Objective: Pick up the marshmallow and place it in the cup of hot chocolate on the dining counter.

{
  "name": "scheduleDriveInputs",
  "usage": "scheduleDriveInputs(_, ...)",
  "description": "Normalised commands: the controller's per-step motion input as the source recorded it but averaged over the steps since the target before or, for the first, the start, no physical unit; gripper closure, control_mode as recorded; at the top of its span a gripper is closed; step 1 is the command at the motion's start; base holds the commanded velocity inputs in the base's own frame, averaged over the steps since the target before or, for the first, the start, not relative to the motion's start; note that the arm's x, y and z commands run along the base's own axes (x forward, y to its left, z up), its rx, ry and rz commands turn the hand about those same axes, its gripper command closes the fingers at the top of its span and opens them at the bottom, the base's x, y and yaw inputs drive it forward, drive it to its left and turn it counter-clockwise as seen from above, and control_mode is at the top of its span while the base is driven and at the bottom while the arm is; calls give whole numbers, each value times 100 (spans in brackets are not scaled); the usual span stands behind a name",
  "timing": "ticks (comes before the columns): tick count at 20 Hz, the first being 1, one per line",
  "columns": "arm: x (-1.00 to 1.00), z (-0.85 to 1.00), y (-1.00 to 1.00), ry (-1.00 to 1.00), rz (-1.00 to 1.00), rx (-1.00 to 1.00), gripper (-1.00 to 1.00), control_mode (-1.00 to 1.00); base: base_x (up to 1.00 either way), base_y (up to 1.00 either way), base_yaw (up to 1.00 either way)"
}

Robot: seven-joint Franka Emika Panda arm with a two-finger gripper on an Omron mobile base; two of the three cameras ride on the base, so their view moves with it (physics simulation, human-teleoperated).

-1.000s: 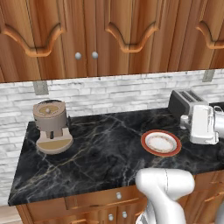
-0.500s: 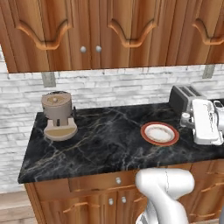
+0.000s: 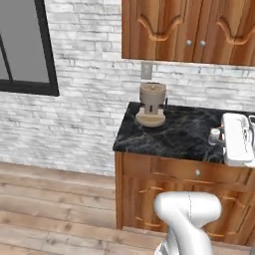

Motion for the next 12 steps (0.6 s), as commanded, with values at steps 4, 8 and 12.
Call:
scheduleDriveInputs(4, 0, 0, 0, 0, 0, 0, 100, 100, 0, 1, 100)
scheduleDriveInputs(8, 0, 0, 0, 0, 0, 0, 100, 100, 0, 0, 100)
scheduleDriveInputs(12, 0, 0, 0, 0, 0, 0, 100, 100, 0, 0, 100)
